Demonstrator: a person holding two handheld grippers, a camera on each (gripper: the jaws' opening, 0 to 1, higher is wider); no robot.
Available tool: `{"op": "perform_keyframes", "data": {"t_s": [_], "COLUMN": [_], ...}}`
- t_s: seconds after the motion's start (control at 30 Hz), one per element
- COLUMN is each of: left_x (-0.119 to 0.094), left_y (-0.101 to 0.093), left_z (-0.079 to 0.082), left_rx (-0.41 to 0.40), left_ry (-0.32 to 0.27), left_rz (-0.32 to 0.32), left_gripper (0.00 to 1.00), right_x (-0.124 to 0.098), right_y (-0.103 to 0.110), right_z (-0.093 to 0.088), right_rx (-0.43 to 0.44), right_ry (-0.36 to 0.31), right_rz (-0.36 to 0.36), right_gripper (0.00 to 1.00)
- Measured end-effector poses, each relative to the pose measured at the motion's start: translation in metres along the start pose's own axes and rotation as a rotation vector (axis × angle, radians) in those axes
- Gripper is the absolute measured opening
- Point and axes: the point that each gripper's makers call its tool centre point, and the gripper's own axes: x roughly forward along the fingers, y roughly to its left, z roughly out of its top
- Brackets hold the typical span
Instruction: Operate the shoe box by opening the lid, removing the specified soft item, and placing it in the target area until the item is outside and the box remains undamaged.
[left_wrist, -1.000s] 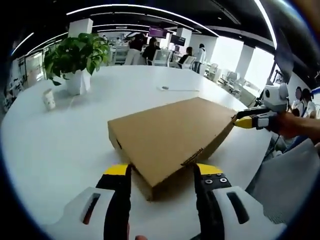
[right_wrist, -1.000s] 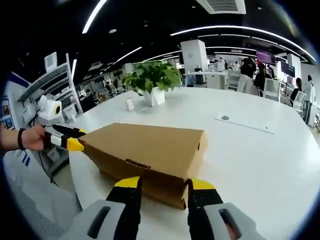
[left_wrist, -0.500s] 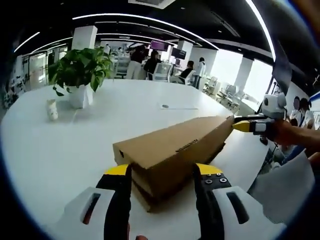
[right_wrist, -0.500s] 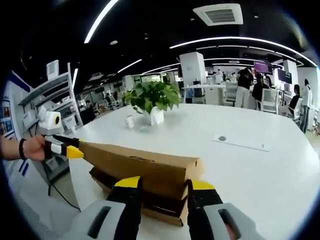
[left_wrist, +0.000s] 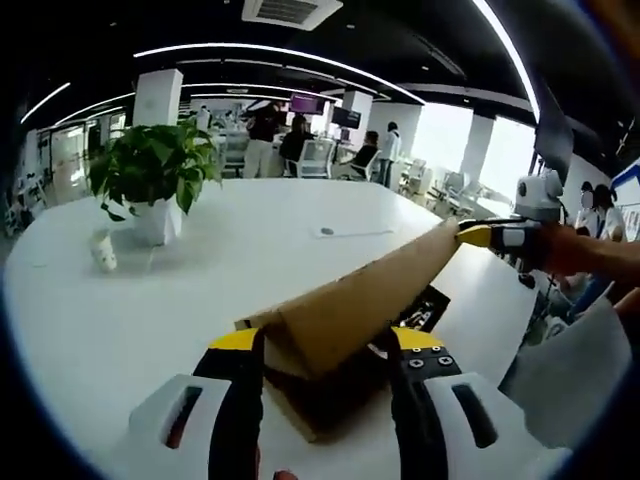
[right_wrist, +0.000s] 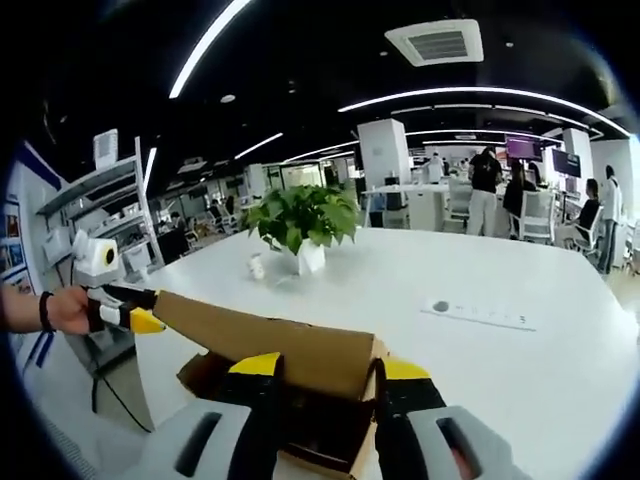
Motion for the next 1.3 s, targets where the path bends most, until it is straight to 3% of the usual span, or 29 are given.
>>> {"op": "perform_keyframes", "data": {"t_s": [0.17,0.6,0.8,1.13,1.3], "left_x": [0.003,0.012,0.015,0.017,0.019], "left_y": [0.009,0.042,0.053,0.057,0.060], "left_z": [0.010,0.029,0.037,0.040,0.043], "left_rx": [0.027,0.126,0.120,0.108,0.098], "left_ry": [-0.014,-0.019,-0.024,-0.011,-0.001], "left_rz": [0.017,0.142,0.195,0.228,0.233], "left_gripper": [0.46,0.19,0.11,0.09,0.08], "right_x": [0.007,0.024,0.029,0.025,0.023], "right_y": [-0.004,-0.014,-0.016,-0.015,-0.014], "right_z": [0.015,0.042,0.048,0.048,0.029], "right_rx": [-0.014,-0.033,-0.075,-0.098,-0.130], "right_ry": [-0.016,-0.045,-0.050,-0.061,-0.029], "right_rz": [0.000,0.004,0.012,0.049,0.057], "right_gripper": [0.33,0.33,0.34,0.36,0.35]}}
